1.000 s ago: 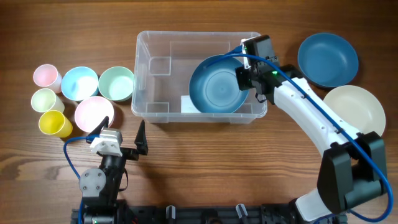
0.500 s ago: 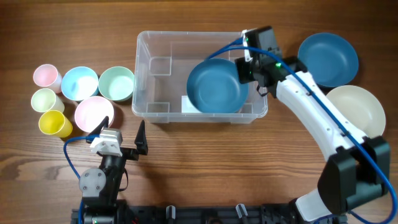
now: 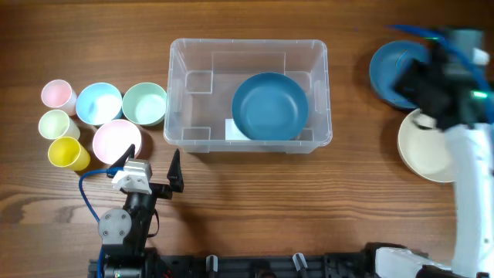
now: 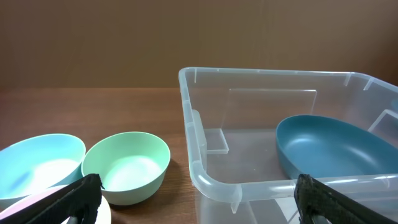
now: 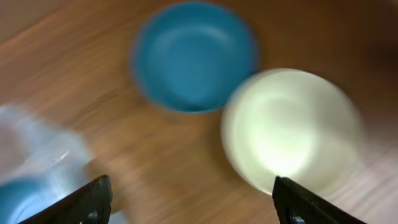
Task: Pack container
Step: 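Lower the teal plate into the container and open the right gripper, then move the right gripper to the cream bowl and grasp its rim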
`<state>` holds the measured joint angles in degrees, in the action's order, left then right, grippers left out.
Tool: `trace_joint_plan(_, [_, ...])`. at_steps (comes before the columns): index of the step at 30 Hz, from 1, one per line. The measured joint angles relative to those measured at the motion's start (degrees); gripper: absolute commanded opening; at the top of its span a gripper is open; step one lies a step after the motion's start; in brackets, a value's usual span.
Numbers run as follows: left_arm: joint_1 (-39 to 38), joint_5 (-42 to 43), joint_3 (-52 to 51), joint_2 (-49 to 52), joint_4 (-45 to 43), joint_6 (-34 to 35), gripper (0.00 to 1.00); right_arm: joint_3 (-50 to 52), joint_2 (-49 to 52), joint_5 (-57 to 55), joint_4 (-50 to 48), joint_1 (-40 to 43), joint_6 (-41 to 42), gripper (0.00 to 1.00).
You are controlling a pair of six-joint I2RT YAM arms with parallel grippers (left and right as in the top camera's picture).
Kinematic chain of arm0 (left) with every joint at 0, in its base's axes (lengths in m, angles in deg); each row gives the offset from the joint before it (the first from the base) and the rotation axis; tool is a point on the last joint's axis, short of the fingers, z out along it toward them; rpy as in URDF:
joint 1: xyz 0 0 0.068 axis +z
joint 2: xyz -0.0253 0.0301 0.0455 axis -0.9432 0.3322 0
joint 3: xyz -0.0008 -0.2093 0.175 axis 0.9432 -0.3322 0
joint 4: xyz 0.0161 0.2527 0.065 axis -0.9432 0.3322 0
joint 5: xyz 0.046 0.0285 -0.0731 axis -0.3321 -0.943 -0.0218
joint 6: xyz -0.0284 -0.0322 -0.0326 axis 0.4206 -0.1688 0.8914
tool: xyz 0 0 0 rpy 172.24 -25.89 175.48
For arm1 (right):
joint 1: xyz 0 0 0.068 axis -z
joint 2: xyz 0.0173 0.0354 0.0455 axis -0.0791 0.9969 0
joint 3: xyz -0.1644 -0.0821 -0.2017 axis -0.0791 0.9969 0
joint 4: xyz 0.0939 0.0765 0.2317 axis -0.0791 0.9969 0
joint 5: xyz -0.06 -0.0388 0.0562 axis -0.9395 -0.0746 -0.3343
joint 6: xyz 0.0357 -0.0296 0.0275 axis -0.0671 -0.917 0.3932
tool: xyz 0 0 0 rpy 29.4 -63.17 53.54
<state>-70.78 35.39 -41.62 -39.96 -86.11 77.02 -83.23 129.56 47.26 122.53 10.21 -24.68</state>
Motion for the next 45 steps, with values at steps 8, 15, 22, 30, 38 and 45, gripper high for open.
trace_joint_plan(8, [0.0,0.0,0.0,0.0,0.0,0.0,1.0,3.5,-0.2,4.0,2.0,25.1,0.8,0.94])
trace_joint_plan(15, [0.0,0.0,0.0,0.0,0.0,0.0,1.0,13.9,-0.2,15.8,-3.4,40.1,-0.3,0.9])
trace_joint_plan(22, [0.0,0.0,0.0,0.0,0.0,0.0,1.0,25.2,-0.1,20.5,-11.5,42.1,-3.0,0.89])
trace_joint_plan(30, [0.0,0.0,0.0,0.0,0.0,0.0,1.0,33.3,0.3,21.5,-19.8,42.1,-3.2,0.82])
trace_joint_plan(38, [0.0,0.0,0.0,0.0,0.0,0.0,1.0,35.6,3.2,21.6,-23.6,42.1,-2.6,0.82])
trace_joint_plan(45, [0.0,0.0,0.0,0.0,0.0,0.0,1.0,35.6,8.5,22.2,-26.2,42.1,-1.1,0.81])
